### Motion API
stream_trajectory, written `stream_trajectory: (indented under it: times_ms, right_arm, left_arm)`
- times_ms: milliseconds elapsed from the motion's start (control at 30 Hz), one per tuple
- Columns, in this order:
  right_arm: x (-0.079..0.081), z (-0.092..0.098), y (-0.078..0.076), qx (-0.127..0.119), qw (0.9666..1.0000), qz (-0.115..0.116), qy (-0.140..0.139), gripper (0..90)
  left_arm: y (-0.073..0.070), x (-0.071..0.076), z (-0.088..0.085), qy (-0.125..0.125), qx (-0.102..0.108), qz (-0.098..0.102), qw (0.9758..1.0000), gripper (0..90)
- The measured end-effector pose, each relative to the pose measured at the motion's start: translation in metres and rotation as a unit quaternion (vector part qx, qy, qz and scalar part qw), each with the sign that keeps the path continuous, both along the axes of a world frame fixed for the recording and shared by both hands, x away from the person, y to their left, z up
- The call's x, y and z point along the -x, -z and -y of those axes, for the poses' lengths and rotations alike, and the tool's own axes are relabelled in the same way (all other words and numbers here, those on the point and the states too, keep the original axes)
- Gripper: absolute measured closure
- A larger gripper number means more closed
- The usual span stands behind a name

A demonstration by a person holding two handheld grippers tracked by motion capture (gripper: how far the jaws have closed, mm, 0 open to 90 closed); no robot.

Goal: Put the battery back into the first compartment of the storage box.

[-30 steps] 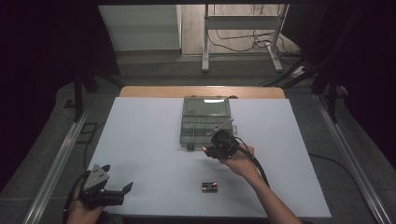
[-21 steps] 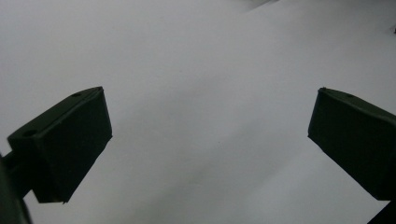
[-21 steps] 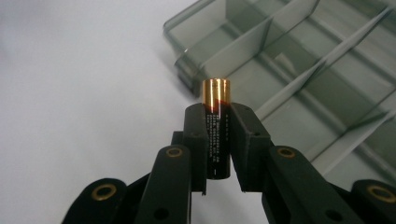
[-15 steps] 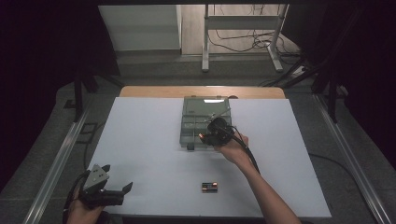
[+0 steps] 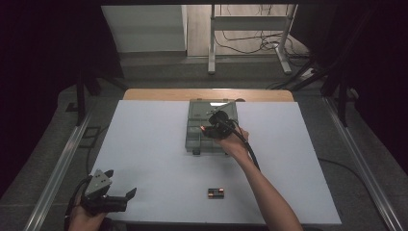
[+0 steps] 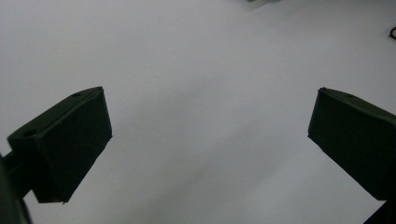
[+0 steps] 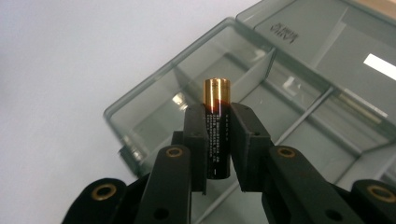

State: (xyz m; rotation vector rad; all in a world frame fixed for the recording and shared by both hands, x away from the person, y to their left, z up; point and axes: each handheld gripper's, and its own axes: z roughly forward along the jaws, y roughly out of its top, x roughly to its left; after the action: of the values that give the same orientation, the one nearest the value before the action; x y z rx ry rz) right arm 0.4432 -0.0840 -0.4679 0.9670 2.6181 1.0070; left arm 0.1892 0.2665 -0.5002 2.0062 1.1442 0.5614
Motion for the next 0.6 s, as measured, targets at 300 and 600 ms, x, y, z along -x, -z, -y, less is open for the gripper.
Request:
stream_trajectory:
  times_ms: [300,600]
  right_arm:
    - [-0.015,-0.012,0.004,-0.018,0.9997,0.004,0.015,76.5]
    - [-0.026,-0.026,0.004,-0.014,0.9997,0.011,0.019,76.5]
  left_arm:
    - [0.000,0.000,0.000,0.001,0.001,0.001,1.0000,0.4]
    - [0.000,0.000,0.000,0.003,0.000,0.001,1.0000,0.4]
